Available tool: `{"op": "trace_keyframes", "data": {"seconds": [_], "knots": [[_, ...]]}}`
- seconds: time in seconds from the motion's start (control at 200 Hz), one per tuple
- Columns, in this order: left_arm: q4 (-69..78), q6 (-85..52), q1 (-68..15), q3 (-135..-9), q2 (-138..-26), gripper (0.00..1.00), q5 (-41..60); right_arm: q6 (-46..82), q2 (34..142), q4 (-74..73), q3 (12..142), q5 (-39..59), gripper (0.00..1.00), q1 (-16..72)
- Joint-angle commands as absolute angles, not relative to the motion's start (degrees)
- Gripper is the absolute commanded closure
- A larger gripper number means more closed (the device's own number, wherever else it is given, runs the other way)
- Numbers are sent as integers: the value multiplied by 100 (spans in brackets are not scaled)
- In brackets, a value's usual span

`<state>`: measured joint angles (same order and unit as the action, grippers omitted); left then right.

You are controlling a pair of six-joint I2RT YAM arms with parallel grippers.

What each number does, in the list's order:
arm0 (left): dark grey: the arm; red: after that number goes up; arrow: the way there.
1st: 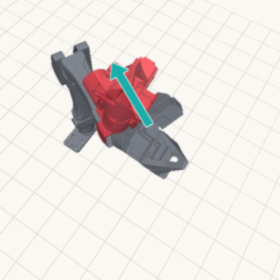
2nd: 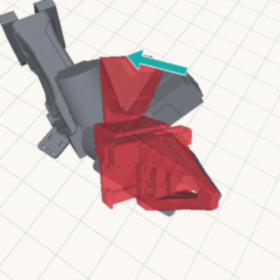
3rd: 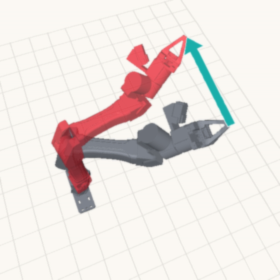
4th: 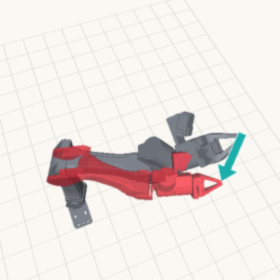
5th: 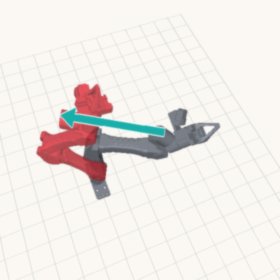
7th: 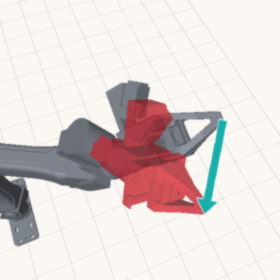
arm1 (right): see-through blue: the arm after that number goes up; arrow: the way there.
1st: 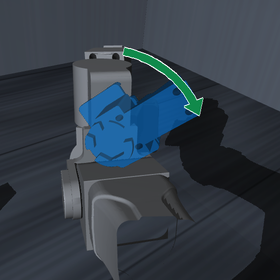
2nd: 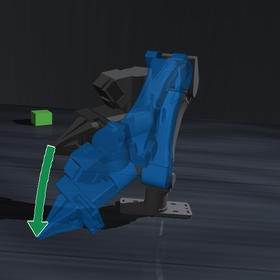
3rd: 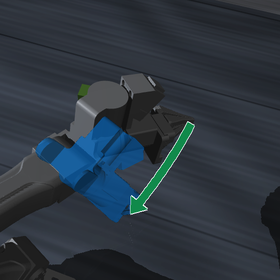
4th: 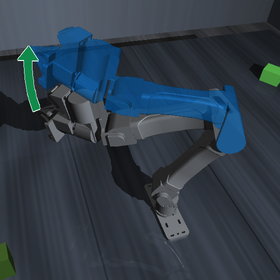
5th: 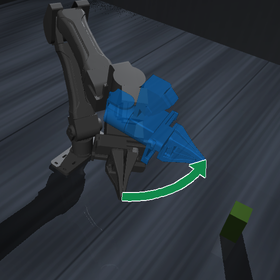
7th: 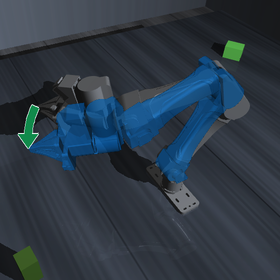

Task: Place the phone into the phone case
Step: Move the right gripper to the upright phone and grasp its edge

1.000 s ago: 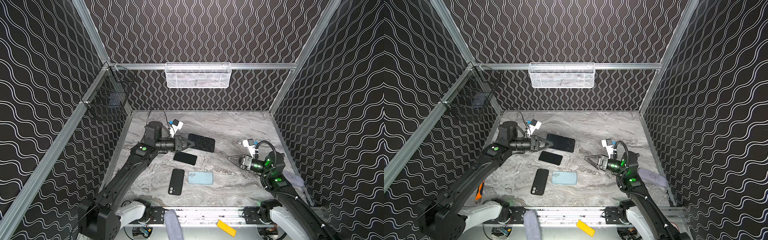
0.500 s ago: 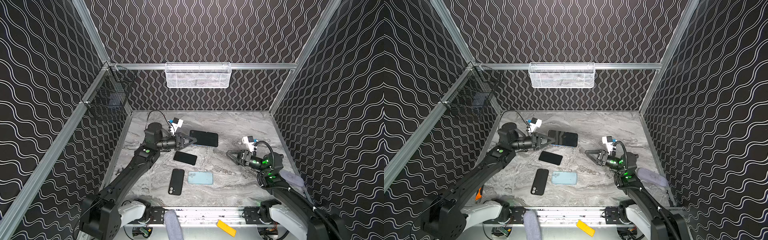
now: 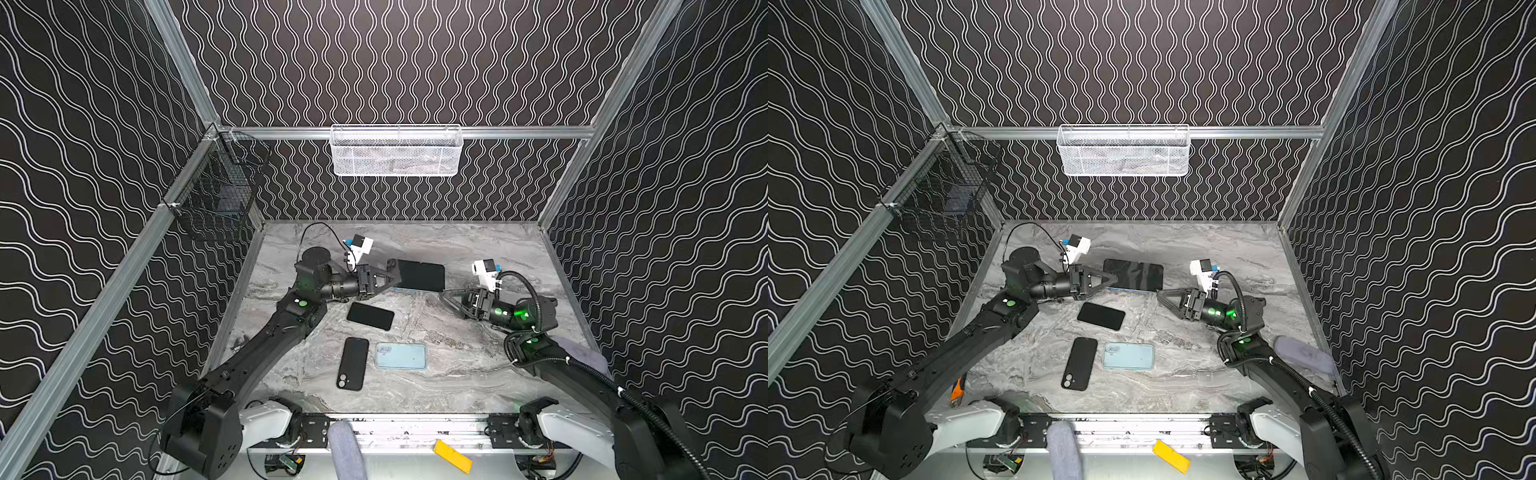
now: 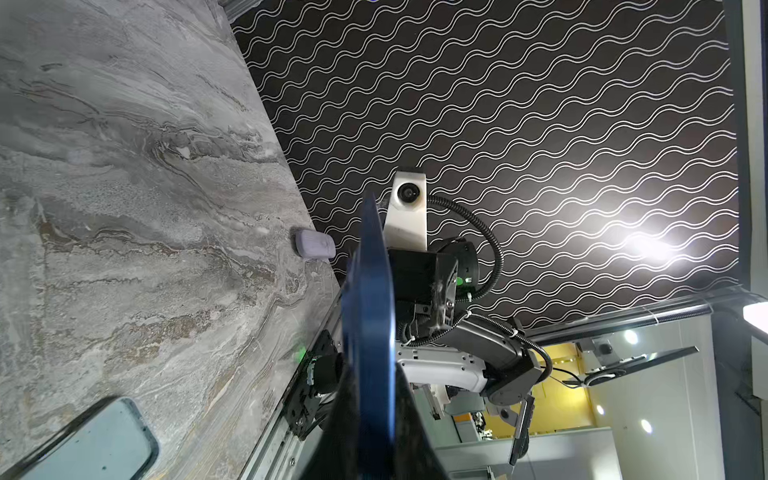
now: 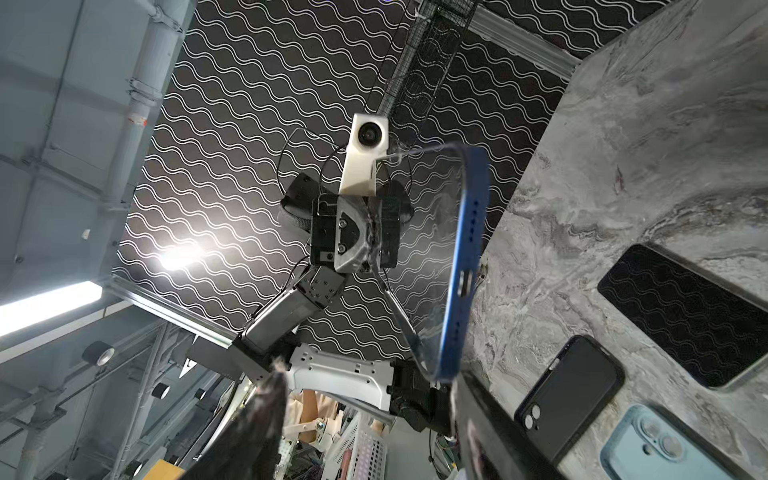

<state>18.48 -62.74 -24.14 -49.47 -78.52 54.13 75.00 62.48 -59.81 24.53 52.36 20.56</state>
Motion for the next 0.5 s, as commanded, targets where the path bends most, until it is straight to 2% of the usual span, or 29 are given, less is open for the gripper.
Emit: {"op": "trace_keyframes", "data": {"seconds": [0.0,0.225,0.495], "knots": [[2287,-6251,-2458,-4973,-7887,100,5331,7492,6318,-6146,2588,5159,34,2066],[2351,-6273,-2590,-4950,-7900,100,5252,7488,6389,-6135,2713,5115,39,2068],[2494,-6335,-2644,-4817,-7976,100,5194,7550,6429,-6221,2820,5063,57,2065]]}}
